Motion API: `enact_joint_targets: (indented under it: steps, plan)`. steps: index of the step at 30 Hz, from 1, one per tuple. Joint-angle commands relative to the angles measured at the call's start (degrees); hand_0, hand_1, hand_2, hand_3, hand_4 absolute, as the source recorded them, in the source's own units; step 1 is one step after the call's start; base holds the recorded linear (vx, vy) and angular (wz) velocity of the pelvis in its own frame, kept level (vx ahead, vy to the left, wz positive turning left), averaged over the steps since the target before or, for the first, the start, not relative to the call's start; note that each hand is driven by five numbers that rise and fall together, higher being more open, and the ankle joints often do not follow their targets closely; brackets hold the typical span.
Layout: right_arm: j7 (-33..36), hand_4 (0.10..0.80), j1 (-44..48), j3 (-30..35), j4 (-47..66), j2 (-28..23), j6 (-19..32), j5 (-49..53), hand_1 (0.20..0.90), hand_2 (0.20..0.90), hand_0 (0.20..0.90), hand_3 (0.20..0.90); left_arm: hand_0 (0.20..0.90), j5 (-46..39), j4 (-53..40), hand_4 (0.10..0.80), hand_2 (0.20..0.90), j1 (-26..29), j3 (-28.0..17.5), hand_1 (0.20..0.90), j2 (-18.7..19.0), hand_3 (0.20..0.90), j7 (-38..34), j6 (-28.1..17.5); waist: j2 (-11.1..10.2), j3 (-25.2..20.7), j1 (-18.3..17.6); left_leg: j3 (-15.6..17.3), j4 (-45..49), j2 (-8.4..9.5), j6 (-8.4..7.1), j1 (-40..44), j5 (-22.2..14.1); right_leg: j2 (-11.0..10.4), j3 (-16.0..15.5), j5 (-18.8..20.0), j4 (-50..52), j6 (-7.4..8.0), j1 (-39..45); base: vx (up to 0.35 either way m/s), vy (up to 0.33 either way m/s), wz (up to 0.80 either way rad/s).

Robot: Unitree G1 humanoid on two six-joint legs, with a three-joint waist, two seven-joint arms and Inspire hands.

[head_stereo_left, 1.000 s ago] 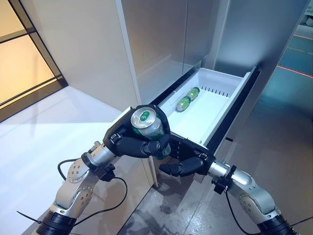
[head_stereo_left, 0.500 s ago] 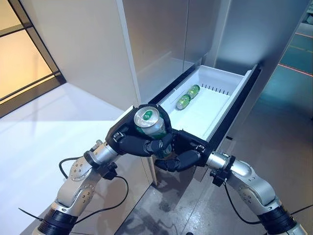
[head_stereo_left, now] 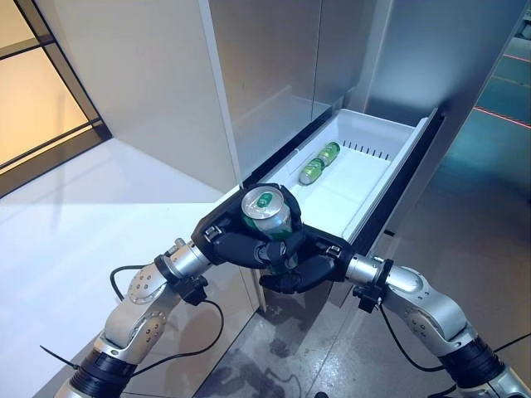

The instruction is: Put drinks into fridge and close the fridge

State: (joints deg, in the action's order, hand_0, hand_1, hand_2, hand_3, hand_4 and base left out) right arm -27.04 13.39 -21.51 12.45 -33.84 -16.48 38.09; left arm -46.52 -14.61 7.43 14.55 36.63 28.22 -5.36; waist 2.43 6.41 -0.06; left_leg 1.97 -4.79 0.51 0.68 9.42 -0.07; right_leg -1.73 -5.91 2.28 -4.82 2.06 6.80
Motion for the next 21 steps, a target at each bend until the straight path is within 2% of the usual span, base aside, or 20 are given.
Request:
enact_joint_targets:
  steps: [1, 11, 19, 20, 21]
  plan:
    - [-1.60, 0.800, 9.08, -3.97, 5.58, 6.00, 0.89, 11.58, 0.900, 0.900, 0.900, 0.900, 0.300, -4.73, -1.50, 0.100, 0.300, 13.70, 0.68, 0.300, -3.34, 0.200, 0.37, -5.70, -2.21, -3.62, -0.14, -1.21, 2.64, 3.55, 1.03, -0.99, -3.22, 1.59, 0.78, -5.84, 5.06, 1.24, -0.06, 0.036, 0.000, 0.00]
    - [6.30, 0.800, 7.64, -4.15, 3.65, 9.53, 2.88, 20.12, 0.900, 0.900, 0.900, 0.900, 0.300, -8.34, -1.37, 0.100, 0.300, 12.83, 3.22, 0.300, -5.97, 0.200, 2.33, -7.65, -2.07, -3.57, -0.33, -1.19, 2.53, 3.69, 1.16, -0.15, -3.86, 1.41, 0.71, -6.04, 4.79, 1.48, 0.57, 0.003, 0.000, 0.00]
    - [8.72, 0.800, 6.38, -4.44, 3.44, 11.67, 6.09, 16.39, 0.900, 0.900, 0.900, 0.900, 0.300, -10.53, -2.36, 0.100, 0.300, 12.22, 4.45, 0.300, -8.71, 0.200, 1.95, -6.09, -1.88, -3.52, -0.73, -1.12, 2.12, 3.76, 1.36, 0.07, -3.85, 1.39, 1.07, -5.96, 4.80, 1.57, 0.37, 0.000, 0.000, 0.00]
    - [8.93, 0.704, 6.44, -4.51, 3.50, 11.63, 6.23, 16.24, 0.818, 0.818, 0.818, 0.804, 0.300, -10.52, -2.34, 0.100, 0.300, 12.18, 4.55, 0.300, -8.89, 0.200, 1.95, -5.95, -1.87, -3.50, -0.76, -1.11, 2.12, 3.78, 1.39, 0.10, -3.86, 1.39, 1.10, -5.93, 4.80, 1.57, 0.37, 0.000, 0.000, 0.00]
    - [9.36, 0.407, 6.65, -4.50, 3.44, 11.63, 6.68, 15.85, 0.564, 0.564, 0.564, 0.507, 0.300, -10.81, -2.27, 0.100, 0.300, 12.19, 4.72, 0.300, -9.07, 0.200, 2.02, -5.35, -1.86, -3.41, -0.81, -1.09, 2.17, 3.83, 1.47, 0.14, -3.93, 1.38, 1.19, -5.92, 4.81, 1.56, 0.40, 0.000, 0.000, 0.00]
